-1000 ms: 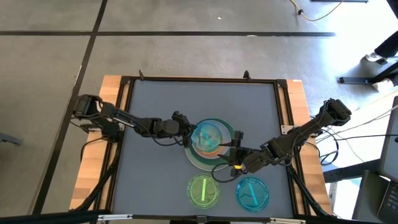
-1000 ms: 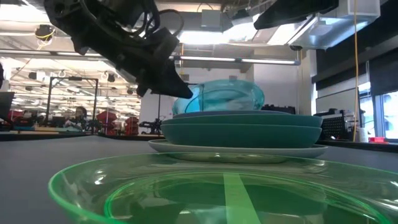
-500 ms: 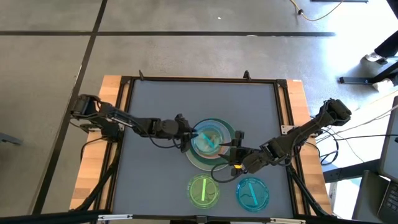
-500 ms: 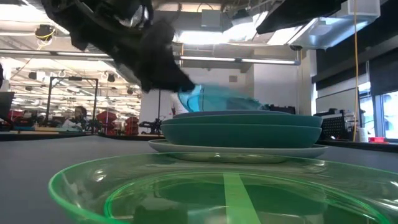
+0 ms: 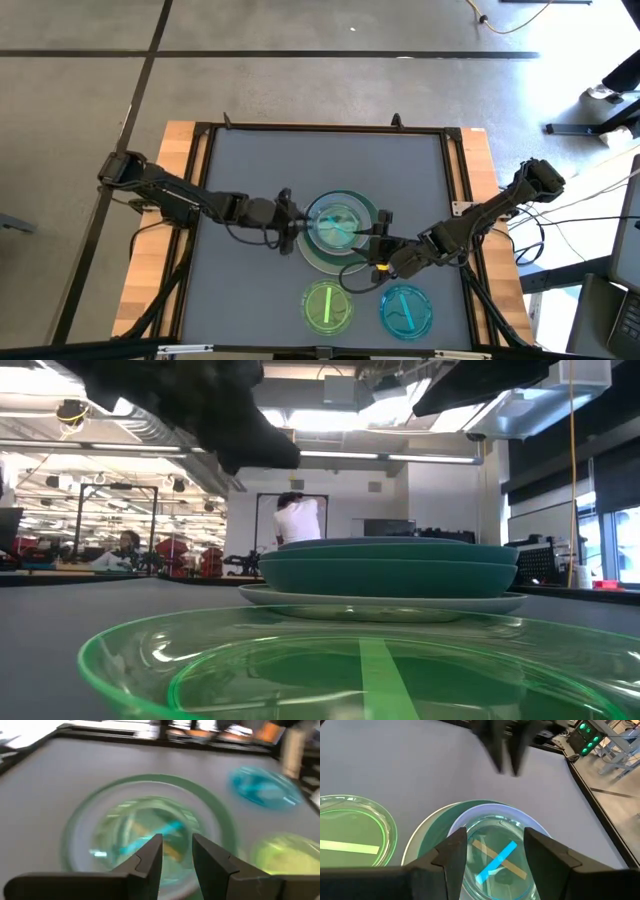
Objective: Stack plastic plates
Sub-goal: Stack the green plate on the blue plate
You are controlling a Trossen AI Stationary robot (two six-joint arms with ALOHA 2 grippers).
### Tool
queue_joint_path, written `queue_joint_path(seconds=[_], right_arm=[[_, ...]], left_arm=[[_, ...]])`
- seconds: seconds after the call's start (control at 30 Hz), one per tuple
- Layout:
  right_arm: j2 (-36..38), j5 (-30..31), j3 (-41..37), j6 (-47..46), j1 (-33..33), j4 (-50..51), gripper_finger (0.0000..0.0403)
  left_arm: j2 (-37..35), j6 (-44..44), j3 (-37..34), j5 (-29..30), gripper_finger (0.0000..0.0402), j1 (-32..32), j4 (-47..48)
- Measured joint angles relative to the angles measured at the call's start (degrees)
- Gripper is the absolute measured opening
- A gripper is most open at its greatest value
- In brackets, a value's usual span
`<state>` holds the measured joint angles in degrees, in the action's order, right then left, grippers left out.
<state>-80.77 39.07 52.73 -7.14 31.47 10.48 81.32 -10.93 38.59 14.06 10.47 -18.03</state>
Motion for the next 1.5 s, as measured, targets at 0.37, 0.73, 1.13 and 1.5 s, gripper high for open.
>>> queue_joint_path(seconds=[0.37,0.73,1.13,1.5], right_arm=[[0.00,-0.02,0.00,-0.11,0.01,-0.02,0.0186],[0.00,-0.02,0.00,-1.75,-0.01,-0.04,0.0186],[0.00,-0.02,0.00,-3.12,0.01,-0.02,0.0186],[0.00,-0.02,0.00,-3.12,0.01,0.36,0.0186]], left_arm=[[0.88,-0.08,0.00,-1.57,0.0099,11.10,-0.62],[10.73,-7.29,0.64,0.92,0.0098,17.23,-8.39],[22.07,-25.27,20.06,-0.06,0.0098,18.24,21.22],[27.22,-27.77,24.33,-1.18,0.0098,16.86,25.65]])
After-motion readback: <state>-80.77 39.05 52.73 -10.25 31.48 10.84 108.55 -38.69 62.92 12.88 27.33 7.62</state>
